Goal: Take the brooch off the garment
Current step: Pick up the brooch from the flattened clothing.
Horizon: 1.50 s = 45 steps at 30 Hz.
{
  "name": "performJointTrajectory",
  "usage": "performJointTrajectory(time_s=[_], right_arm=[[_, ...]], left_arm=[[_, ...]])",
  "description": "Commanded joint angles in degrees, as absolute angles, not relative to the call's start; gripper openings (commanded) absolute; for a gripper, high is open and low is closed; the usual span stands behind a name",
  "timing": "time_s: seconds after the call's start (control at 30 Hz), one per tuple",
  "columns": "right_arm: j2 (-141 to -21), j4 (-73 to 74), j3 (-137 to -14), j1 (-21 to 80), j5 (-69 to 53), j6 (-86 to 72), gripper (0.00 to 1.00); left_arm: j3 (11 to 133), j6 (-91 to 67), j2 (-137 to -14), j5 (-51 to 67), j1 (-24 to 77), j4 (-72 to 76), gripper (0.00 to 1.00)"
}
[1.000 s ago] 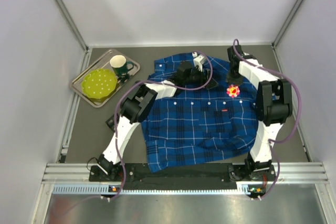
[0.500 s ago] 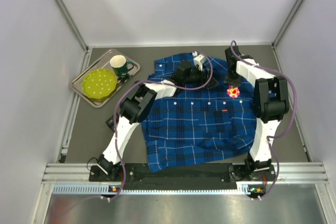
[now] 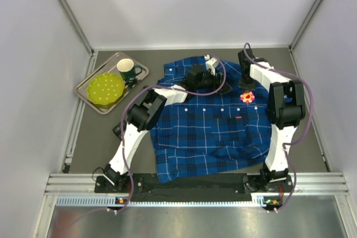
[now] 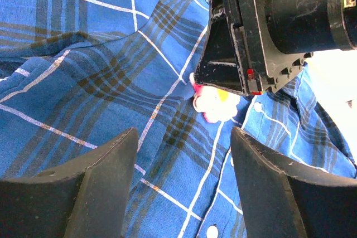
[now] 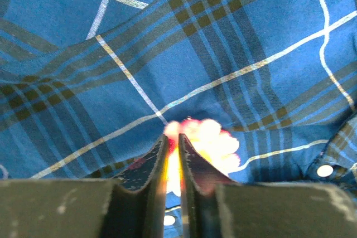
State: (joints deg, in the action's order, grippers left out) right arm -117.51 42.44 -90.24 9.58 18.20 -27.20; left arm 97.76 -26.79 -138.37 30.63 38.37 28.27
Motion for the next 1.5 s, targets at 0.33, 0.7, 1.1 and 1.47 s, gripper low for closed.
performJointTrajectory(time_s=[0.33,0.7,1.1,1.47], right_arm=[[-109.8,32.54,-86.6,10.37,22.68,-26.54,0.0],[-101.78,17.68,-75.51,9.76,20.48,-26.28,0.0],[-96.43,12.32,-66.63,8.0,21.62,-29.18,0.0],[-82.89,9.84,-48.17,1.33,16.28,-40.95,0.0]], left_arm=[[99.93,-28.29,-136.58,34.01,38.41,30.41,0.72],[109.32,-33.66,-143.96,42.1,39.81,28.84,0.58],[115.4,-27.94,-147.92,32.96,43.68,22.32,0.56],[111.71,-36.56,-147.3,36.04,42.45,29.97,0.47]])
